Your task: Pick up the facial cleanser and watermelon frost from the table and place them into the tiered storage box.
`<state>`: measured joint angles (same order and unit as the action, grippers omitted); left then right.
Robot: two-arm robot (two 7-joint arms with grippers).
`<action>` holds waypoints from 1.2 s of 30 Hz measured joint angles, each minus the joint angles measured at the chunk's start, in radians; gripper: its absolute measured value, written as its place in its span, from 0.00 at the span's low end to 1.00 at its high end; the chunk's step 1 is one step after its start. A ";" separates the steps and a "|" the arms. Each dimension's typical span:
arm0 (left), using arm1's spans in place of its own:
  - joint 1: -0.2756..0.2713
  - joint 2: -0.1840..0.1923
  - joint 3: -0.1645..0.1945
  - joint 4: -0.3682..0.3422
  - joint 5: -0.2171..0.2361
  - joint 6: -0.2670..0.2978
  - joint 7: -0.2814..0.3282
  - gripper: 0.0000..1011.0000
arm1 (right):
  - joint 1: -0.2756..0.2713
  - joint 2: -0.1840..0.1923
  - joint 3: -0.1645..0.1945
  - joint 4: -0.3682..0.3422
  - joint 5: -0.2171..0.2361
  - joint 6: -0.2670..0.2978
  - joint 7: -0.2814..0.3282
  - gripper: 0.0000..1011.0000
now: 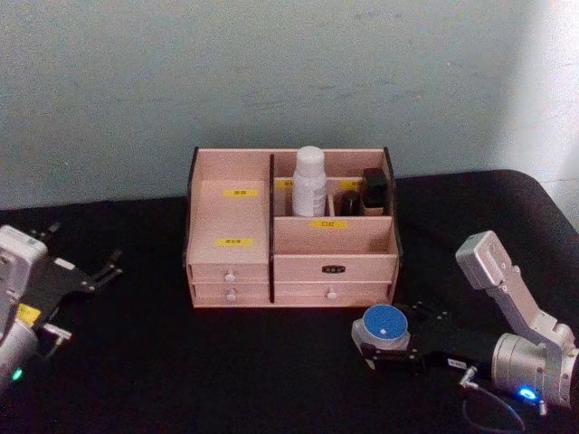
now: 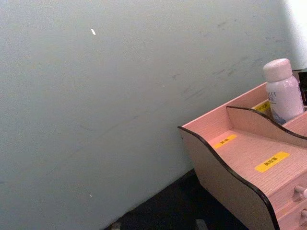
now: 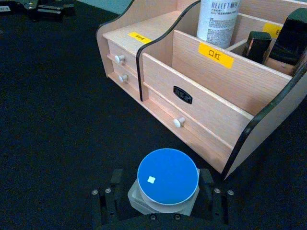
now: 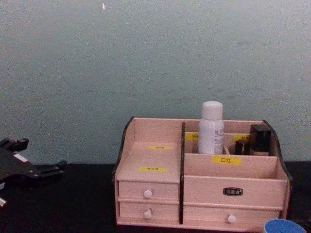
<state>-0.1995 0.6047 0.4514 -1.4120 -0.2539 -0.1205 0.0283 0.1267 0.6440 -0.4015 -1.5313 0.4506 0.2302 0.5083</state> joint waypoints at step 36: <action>0.000 0.000 0.000 0.000 0.000 0.000 0.000 0.99 | -0.001 0.000 0.001 -0.002 -0.001 -0.001 0.000 0.70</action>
<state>-0.1995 0.6047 0.4514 -1.4120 -0.2539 -0.1205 0.0282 0.1259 0.6441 -0.4003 -1.5331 0.4498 0.2289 0.5084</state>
